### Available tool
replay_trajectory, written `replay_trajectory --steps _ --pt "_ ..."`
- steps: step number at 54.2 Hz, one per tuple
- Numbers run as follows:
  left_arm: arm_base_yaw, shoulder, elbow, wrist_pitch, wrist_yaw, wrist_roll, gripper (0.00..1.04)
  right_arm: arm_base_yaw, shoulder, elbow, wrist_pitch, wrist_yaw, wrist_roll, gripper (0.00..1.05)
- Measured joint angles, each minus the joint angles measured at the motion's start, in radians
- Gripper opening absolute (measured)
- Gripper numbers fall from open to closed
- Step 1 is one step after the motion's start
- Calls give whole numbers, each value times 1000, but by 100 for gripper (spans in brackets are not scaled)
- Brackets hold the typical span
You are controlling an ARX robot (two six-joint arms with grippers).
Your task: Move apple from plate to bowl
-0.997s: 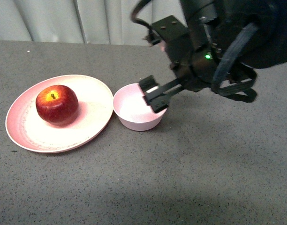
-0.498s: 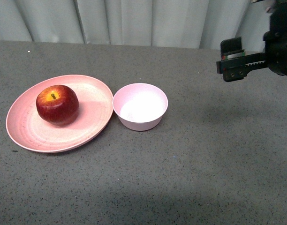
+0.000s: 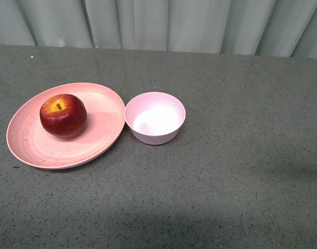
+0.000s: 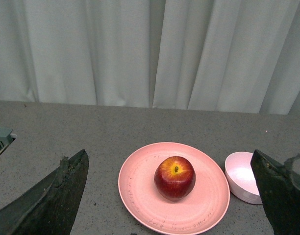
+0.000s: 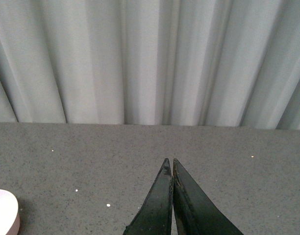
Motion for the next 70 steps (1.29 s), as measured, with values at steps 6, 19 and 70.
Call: replay_trajectory --steps 6,19,70 --pt "0 0 0 0 0 0 98 -25 -112 -54 -49 -23 4 1" --pt "0 0 0 0 1 0 98 -95 -301 -126 -171 -113 6 1" --pt "0 0 0 0 0 0 98 -128 -975 -191 -754 -124 7 1"
